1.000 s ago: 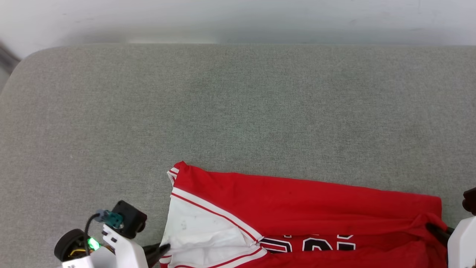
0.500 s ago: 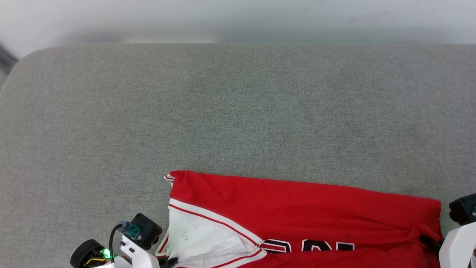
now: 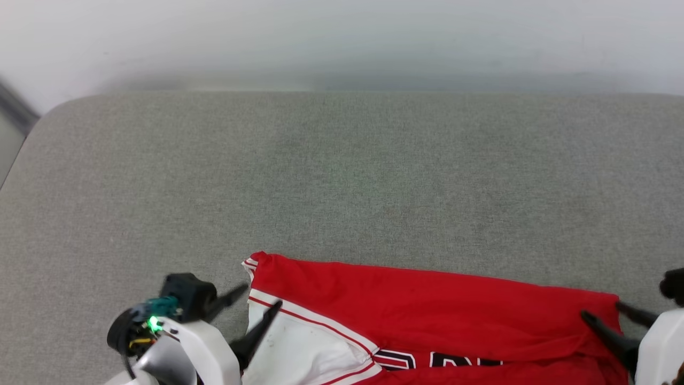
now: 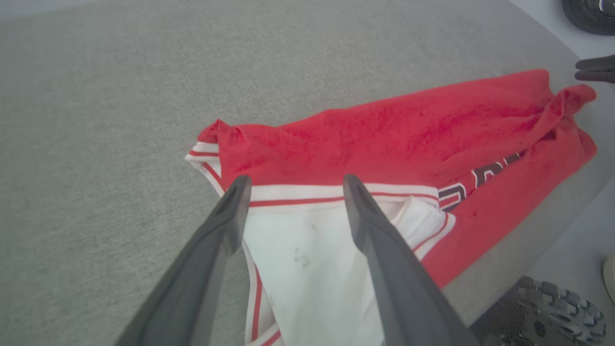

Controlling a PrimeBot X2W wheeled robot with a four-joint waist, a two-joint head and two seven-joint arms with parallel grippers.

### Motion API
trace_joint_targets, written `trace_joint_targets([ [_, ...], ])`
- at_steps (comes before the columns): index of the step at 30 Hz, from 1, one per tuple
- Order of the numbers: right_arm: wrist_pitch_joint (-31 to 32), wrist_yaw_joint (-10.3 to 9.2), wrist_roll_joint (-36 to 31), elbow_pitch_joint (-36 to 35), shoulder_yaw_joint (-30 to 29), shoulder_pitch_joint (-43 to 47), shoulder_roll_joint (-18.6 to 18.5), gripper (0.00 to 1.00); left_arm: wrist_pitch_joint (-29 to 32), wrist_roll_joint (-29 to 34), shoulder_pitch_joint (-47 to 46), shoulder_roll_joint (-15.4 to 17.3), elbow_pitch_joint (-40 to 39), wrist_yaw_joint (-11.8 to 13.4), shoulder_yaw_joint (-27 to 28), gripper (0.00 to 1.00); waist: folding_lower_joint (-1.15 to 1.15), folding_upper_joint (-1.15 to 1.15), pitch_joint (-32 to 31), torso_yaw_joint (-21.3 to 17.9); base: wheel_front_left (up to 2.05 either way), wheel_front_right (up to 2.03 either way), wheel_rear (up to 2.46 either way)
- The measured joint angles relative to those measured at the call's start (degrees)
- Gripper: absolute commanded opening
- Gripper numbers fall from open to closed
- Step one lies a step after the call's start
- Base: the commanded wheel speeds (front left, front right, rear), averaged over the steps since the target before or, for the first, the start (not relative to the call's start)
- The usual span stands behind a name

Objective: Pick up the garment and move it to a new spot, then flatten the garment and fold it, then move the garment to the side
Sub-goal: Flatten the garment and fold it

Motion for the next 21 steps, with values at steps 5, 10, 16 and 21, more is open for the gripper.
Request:
trace_joint_targets([
  [5, -4.0, 0.00, -0.9, -3.6, -4.9, -0.2, 4.1, 1.00, -12.5, 2.6, 0.0, -3.3, 1.2, 3.7, 5.1, 1.00, 0.00, 0.00, -1.4, -0.3, 0.00, 0.00, 0.00],
  [10, -11.7, 0.00, -5.1, -6.4, -7.8, -0.6, 9.0, 1.00, -21.8, 6.3, 0.8, -6.0, 3.2, 6.9, 8.8, 1.00, 0.00, 0.00, -2.3, -0.5, 0.00, 0.00, 0.00],
  [16, -23.4, 0.00, -11.1, -7.7, -10.0, 0.1, 15.1, 1.00, -23.0, 13.6, 4.7, -14.3, 1.8, 8.6, 16.5, 1.00, 0.00, 0.00, -2.8, -0.5, 0.00, 0.00, 0.00],
  [21, -29.1, 0.00, -14.8, -7.3, -10.0, 2.3, 19.6, 1.00, -23.0, 23.9, 10.3, -21.1, 0.2, 5.9, 23.3, 1.00, 0.00, 0.00, -3.0, -0.8, 0.00, 0.00, 0.00],
])
